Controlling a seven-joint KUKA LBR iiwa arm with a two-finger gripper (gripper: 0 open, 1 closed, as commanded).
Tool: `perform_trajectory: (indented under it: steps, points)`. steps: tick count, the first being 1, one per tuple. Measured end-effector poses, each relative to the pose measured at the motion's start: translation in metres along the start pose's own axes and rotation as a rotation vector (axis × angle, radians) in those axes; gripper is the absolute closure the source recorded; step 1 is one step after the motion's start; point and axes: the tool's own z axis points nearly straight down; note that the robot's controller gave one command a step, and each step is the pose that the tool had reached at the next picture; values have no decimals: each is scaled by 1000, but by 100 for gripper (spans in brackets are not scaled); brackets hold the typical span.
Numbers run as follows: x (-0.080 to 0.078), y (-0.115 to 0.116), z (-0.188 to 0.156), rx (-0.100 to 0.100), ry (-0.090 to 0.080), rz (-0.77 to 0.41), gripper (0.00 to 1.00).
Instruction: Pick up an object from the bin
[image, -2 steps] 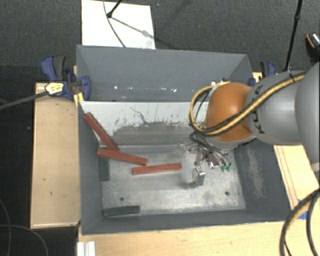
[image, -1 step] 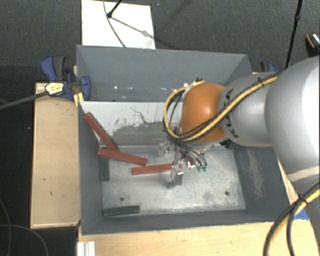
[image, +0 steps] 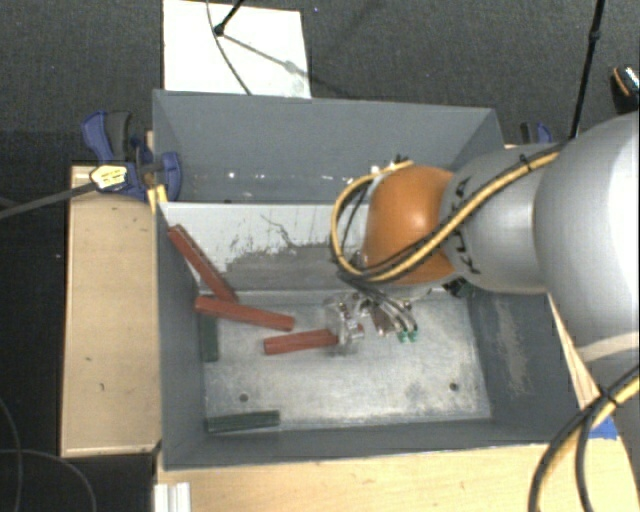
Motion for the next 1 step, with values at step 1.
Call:
perform_trajectory:
  steps: [1]
  points:
    - [-1,-6,-158,2,-6,8,100]
